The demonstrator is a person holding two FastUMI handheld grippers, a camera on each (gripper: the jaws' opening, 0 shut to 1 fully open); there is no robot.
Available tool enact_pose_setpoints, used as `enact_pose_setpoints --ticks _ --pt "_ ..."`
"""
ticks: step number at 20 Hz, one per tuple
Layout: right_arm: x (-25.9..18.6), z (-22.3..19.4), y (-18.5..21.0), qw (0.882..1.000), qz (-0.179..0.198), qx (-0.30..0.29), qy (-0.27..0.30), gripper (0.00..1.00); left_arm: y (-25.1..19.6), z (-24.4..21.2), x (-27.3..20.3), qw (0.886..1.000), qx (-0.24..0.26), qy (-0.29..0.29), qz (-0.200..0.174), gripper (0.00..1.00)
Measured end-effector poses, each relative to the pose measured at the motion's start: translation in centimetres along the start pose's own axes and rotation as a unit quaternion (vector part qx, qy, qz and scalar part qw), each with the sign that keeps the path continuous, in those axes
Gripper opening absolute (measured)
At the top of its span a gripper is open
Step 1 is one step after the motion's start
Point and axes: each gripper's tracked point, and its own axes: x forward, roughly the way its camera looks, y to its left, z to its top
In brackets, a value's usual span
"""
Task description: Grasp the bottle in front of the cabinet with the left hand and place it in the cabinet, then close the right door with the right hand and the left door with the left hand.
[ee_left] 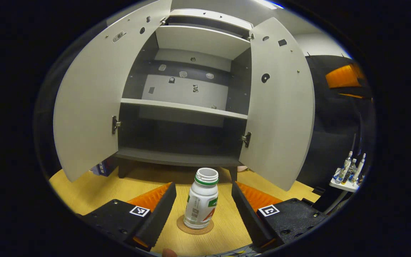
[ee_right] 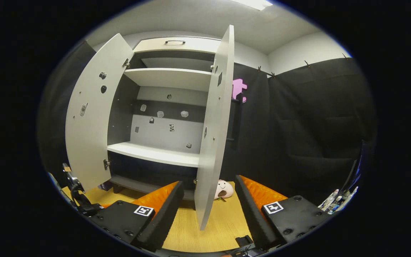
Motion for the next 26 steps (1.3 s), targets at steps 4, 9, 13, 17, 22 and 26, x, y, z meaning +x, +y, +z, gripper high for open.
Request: enact_pose_setpoints --ticks 4,9,13,17,22,26 --pt "-0.2 -0.4 -0.5 1.0 -0.006 -0.003 0.005 0.96 0.0 -2.8 2.1 0.999 0.01 0.031 -0.002 0.96" --pt "-0.2 -0.8 -1.0 1.0 -0.012 -0.002 0.013 0.96 0.0 -4.6 4.2 0.998 0.01 0.062 -0.001 0.95" --pt "-0.1 -0.9 -1.0 1.0 -0.011 0.004 0.013 0.96 0.6 -3.6 5.0 0.997 0.005 0.073 -0.001 0.7" --pt "0.2 -1.2 -0.8 1.0 -0.001 0.02 0.015 0.96 1.6 0.2 4.5 0.998 0.009 0.057 0.003 0.7" --pt "0.5 -1.4 0.1 0.999 0.013 0.028 0.012 0.96 3.1 6.0 4.9 0.999 0.001 0.04 0.005 0.7" --pt "0.5 -1.1 0.6 0.999 0.022 0.031 0.006 0.96 4.2 10.8 5.5 0.999 -0.008 0.033 0.01 0.7"
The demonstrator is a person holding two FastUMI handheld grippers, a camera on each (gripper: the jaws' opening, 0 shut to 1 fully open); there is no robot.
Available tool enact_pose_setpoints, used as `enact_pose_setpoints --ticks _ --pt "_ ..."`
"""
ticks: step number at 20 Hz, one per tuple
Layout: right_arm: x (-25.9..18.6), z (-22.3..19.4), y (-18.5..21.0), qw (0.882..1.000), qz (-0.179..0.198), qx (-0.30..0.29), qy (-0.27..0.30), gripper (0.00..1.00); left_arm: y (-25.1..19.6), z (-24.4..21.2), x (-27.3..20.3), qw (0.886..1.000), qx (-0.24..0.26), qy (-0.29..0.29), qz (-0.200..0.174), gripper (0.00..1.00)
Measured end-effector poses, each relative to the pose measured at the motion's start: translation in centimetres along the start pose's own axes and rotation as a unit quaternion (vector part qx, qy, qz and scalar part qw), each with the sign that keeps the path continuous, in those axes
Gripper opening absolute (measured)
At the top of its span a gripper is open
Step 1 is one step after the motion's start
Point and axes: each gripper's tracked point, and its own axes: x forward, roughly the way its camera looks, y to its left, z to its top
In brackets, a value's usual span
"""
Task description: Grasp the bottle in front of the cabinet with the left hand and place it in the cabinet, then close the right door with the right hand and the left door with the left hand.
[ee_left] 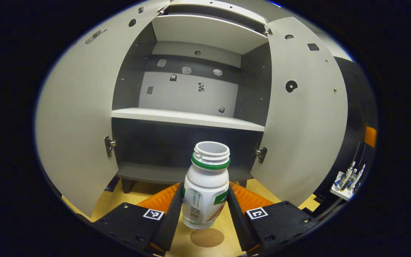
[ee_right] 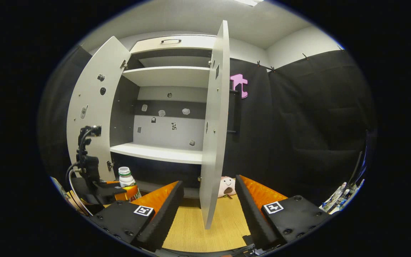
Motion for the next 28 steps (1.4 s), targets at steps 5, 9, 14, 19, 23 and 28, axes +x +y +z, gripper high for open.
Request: enact_pose_setpoints --ticks 5,9,14,19,23,28 --pt "0.3 0.2 0.3 1.0 0.008 0.009 -0.002 0.96 1.0 7.3 1.0 0.999 0.029 -0.038 0.014 0.7" --pt "0.1 0.4 0.4 1.0 0.011 0.011 -0.005 0.96 0.5 11.6 2.6 0.998 0.045 -0.045 0.005 0.69" --pt "0.1 1.1 1.0 1.0 0.021 0.015 -0.007 0.96 0.1 16.6 4.8 0.996 0.067 -0.06 0.001 0.69" --pt "0.3 1.5 1.1 1.0 0.021 0.013 -0.008 0.96 0.3 20.6 7.4 0.994 0.08 -0.073 0.005 0.69" --pt "0.6 1.7 0.5 1.0 0.011 0.014 -0.008 0.96 0.9 22.5 10.0 0.996 0.049 -0.069 0.009 0.69" --pt "0.8 1.6 -0.9 1.0 -0.007 0.013 -0.007 0.96 2.0 24.1 13.3 0.997 0.046 -0.063 0.025 0.7"
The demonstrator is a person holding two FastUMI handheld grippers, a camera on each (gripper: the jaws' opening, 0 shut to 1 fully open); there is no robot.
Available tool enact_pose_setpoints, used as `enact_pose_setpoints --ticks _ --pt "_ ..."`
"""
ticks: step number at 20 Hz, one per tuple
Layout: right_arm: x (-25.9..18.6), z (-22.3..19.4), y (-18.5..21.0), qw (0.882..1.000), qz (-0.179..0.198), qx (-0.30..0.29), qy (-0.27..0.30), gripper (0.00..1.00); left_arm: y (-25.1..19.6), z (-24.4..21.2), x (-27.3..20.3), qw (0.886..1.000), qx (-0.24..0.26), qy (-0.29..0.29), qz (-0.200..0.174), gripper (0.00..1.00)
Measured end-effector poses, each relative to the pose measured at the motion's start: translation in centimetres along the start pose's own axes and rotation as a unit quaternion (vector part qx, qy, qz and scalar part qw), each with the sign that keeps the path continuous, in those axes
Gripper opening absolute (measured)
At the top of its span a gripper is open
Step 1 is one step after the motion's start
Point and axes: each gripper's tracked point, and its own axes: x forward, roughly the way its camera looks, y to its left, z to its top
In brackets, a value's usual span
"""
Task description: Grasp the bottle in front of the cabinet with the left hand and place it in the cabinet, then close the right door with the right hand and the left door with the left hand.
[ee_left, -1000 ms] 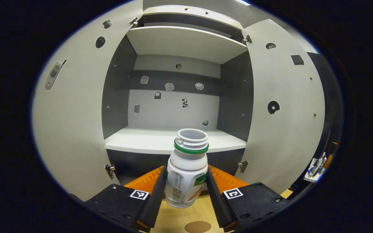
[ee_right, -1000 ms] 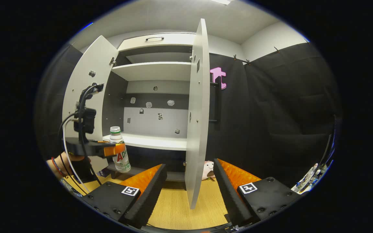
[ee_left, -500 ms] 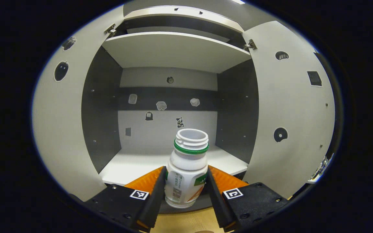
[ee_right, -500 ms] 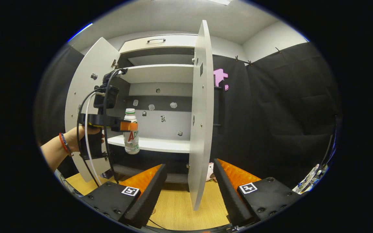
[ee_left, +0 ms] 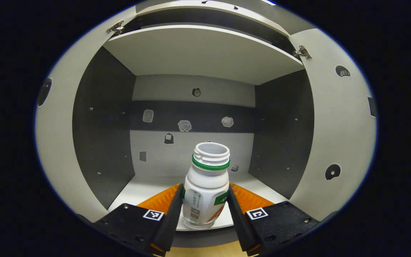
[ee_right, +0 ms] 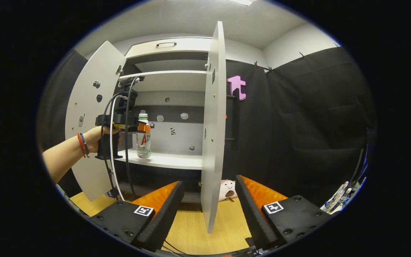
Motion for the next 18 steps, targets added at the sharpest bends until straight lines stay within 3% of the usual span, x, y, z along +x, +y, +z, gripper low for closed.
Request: enact_pose_setpoints --ticks 4,13,18 --pt "0.1 0.1 -1.0 1.0 -0.015 -0.007 0.0 0.96 0.7 0.0 1.8 1.0 0.009 0.013 0.016 0.71" --pt "-0.2 -0.8 -2.2 1.0 -0.028 -0.007 0.01 0.96 0.1 -1.7 3.6 0.999 -0.006 0.043 0.015 0.71" --pt "-0.8 -1.4 -2.8 0.999 -0.031 0.01 0.019 0.96 0.0 -1.8 2.5 0.999 -0.014 0.045 0.017 0.81"
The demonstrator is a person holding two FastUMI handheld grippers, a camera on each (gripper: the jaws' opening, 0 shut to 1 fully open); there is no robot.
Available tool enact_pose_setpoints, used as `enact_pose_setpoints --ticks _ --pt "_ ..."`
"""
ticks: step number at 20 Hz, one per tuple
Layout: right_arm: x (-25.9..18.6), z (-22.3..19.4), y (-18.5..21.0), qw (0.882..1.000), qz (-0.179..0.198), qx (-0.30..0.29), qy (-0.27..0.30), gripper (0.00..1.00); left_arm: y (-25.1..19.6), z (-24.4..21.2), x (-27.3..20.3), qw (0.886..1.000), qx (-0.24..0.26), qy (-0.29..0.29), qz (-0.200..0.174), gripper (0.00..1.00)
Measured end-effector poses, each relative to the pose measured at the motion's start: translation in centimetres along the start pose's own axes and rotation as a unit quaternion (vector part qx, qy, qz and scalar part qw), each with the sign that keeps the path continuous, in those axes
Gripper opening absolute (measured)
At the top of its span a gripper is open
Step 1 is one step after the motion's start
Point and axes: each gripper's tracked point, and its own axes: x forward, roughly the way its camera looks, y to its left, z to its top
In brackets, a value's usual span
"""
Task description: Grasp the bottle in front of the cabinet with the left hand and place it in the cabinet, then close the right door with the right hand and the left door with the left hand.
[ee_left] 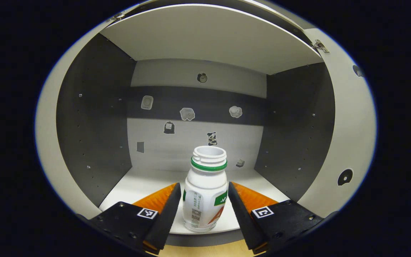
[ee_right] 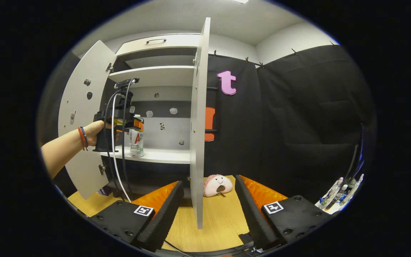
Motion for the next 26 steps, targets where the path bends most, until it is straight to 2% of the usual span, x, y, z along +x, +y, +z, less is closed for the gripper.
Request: enact_pose_setpoints --ticks 4,11,18,22,26 --pt "-0.5 0.4 -0.3 1.0 -0.002 -0.003 -0.005 0.96 0.4 0.3 -1.4 1.0 0.001 -0.005 0.009 0.95" --pt "-1.4 0.6 -0.8 1.0 -0.004 -0.005 -0.009 0.96 0.6 1.1 -6.5 1.0 -0.011 -0.021 0.0 0.95" --pt "-1.3 0.7 -3.2 1.0 -0.022 -0.02 -0.012 0.96 2.7 1.3 -14.6 0.999 -0.009 -0.04 0.002 0.95" --pt "0.0 1.0 -5.1 0.999 -0.033 -0.02 -0.02 0.96 3.6 1.4 -20.1 0.999 0.015 -0.05 0.0 0.95" --pt "2.6 1.0 -6.3 0.999 -0.03 -0.019 -0.022 0.96 4.9 1.8 -25.0 0.998 0.001 -0.07 0.005 0.95"
